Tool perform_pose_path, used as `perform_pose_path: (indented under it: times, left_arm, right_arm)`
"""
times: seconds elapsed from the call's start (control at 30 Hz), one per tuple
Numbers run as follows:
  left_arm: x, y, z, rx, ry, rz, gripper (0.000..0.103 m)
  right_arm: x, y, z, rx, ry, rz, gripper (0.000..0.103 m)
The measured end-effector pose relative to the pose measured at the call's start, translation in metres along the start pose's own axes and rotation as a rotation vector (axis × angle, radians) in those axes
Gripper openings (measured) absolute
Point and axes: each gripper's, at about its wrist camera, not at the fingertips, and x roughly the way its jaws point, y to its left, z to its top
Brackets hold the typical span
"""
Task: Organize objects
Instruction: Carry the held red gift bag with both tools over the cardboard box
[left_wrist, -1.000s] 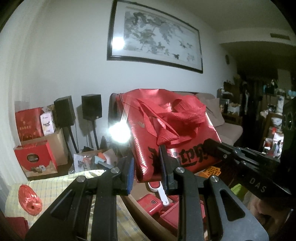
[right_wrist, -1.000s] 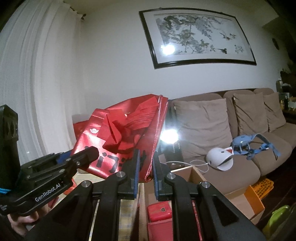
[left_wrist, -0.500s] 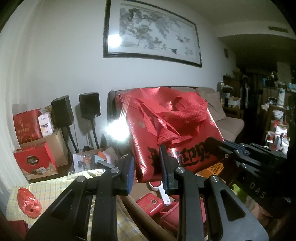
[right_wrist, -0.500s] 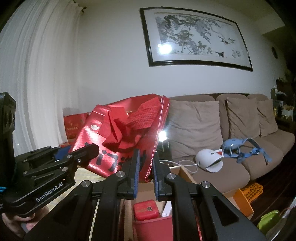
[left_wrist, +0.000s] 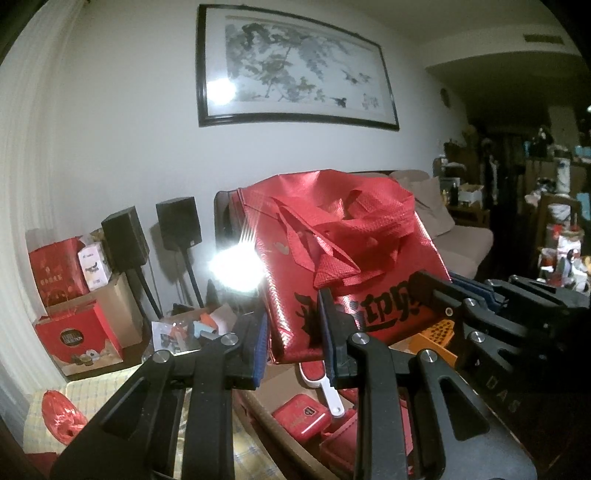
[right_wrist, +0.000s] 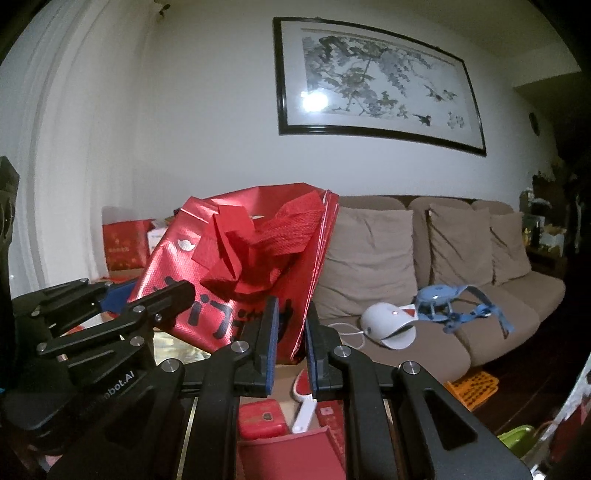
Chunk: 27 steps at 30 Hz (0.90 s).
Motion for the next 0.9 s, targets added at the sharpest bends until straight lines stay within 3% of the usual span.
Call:
perform_pose_path:
  times: [0.47, 0.9]
  left_arm:
    - [0.013, -0.007, -0.003, -0.022, 0.013, 0.050, 0.023]
    - [0.022, -0.003, -0.006, -0.028, 0.035, 0.065, 0.023]
  right_arm:
    - [0.010, 0.003, -0.003, -0.020, 0.030, -0.056, 0.012]
    - [0.017, -0.003, -0.005, -0.014, 0.052, -0.052, 0.013]
